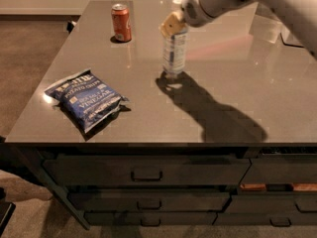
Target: Move blue plastic bottle near coke can
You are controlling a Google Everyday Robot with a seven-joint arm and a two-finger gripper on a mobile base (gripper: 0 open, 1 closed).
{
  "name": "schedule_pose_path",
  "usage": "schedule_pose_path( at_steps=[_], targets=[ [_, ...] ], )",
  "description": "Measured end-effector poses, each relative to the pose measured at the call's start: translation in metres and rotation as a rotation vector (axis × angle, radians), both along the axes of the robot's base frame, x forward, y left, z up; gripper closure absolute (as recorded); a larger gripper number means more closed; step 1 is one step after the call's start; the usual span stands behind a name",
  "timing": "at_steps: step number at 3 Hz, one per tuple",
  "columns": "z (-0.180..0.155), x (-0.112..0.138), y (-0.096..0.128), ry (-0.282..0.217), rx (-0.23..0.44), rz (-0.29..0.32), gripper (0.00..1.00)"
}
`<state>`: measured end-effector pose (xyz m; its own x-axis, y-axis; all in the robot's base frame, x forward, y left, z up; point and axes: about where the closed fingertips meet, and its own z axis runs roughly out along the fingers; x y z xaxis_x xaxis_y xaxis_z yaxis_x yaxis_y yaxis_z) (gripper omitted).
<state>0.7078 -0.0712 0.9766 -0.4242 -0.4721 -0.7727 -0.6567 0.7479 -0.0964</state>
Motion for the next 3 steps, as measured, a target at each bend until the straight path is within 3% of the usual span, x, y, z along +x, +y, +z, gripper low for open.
schedule_pose_path(
  at_steps=[1,3],
  targets=[
    [0.009,0.027,0.021,0.007,0.036,0.002,1.00],
    [0.027,0.078,0.066,-0.053,0.076,0.018,1.00]
  ],
)
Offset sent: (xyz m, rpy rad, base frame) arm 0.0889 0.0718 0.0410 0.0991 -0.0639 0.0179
